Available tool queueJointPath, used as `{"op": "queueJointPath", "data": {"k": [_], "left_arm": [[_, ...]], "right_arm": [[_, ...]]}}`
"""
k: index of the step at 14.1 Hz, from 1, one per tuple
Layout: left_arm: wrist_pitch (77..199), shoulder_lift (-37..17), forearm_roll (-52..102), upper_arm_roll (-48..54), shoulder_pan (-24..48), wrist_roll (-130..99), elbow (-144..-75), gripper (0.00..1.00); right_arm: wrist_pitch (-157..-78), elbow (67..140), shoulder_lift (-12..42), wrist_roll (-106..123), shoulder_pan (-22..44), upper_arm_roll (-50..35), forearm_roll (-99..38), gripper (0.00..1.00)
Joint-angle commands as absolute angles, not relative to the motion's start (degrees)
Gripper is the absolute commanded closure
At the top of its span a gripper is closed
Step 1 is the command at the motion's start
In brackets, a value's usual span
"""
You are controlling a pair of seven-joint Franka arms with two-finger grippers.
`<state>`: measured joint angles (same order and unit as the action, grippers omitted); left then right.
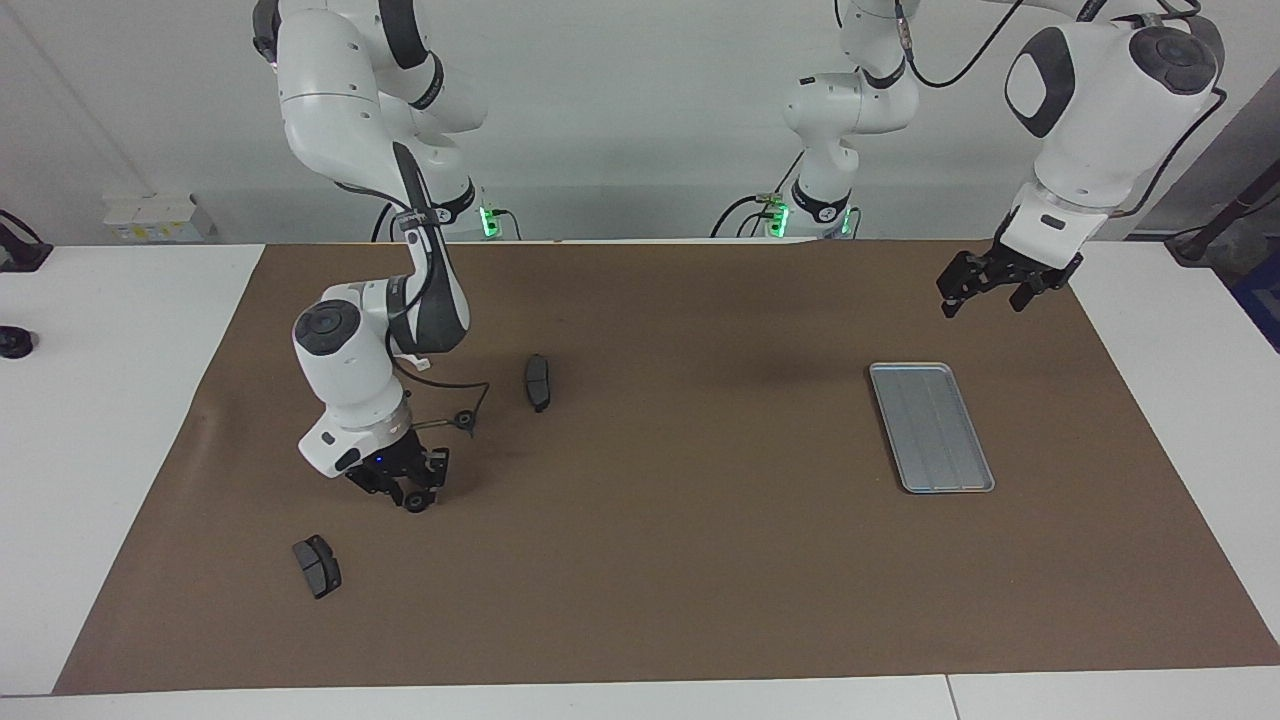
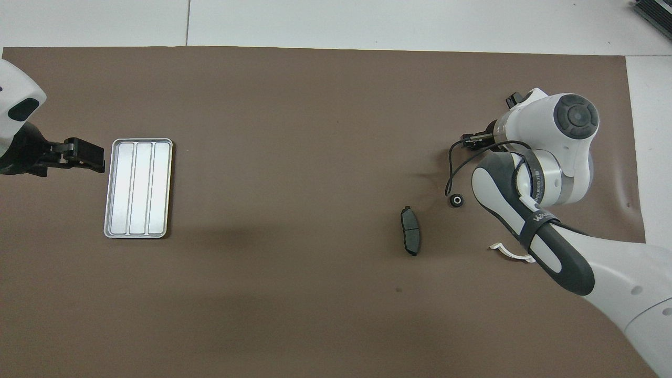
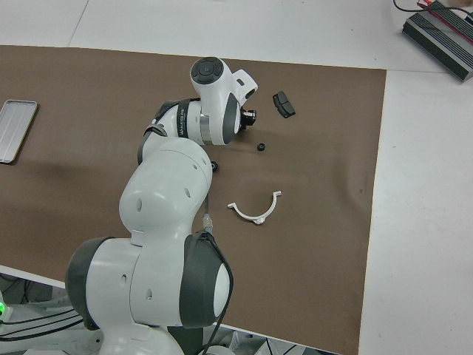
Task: Place bearing gear from tray to pile
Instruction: 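Carry the gear beside the other gears and open the right gripper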
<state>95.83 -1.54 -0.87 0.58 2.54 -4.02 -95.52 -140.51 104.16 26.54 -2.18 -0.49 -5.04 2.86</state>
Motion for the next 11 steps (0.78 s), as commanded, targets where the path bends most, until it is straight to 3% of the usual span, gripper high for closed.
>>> {"op": "queueJointPath", "data": {"k": [1,8,11], "left_arm": [[96.42,0.35,-1.85,0.88,2.02,-4.22,-97.56,0.00],[96.42,0.35,-1.85,0.97,2.02,-4.22,-97.56,0.00],[96.42,0.35,-1.85,0.88,2.02,-4.22,-97.56,0.00]], "right_arm": [[-137.66,104.50,22.78,-2.20,-1.32,-5.45,1.49,0.00],[-118.94,104.15,5.30,-5.44,-2.29,-5.45,1.58,0.00],[-110.16,102.22,0.36,-6.06,-2.29,-5.45,1.49,0.00]]}}
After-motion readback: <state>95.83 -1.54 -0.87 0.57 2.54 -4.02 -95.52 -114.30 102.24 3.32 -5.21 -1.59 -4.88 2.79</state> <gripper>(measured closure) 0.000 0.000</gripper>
